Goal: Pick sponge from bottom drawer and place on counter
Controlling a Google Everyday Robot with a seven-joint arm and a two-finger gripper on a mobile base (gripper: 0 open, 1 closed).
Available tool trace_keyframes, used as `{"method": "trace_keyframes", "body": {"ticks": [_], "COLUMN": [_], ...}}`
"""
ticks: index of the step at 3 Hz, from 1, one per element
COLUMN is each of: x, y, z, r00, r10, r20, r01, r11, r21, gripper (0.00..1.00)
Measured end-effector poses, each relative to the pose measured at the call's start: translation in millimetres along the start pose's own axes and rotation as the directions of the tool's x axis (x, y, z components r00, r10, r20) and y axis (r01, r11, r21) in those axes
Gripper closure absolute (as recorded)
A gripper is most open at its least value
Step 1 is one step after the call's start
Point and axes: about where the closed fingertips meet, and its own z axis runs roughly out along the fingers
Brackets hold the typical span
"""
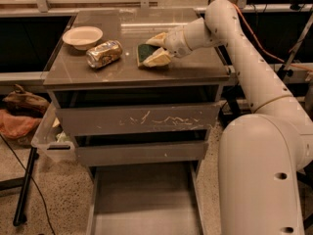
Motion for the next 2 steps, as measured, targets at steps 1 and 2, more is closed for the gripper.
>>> {"method": "trace_keyframes", "body": {"ticks": [1,2], "x": [0.0,0.0], "y": [0.0,0.0], "z": [0.1,0.0], "r00": [1.0,1.0], "r10": [0.0,0.0], "r20": [0.0,0.0], "r01": [0.0,0.0], "r11": [1.0,1.0], "r21": [0.0,0.0], "gripper": [0.0,0.0]}}
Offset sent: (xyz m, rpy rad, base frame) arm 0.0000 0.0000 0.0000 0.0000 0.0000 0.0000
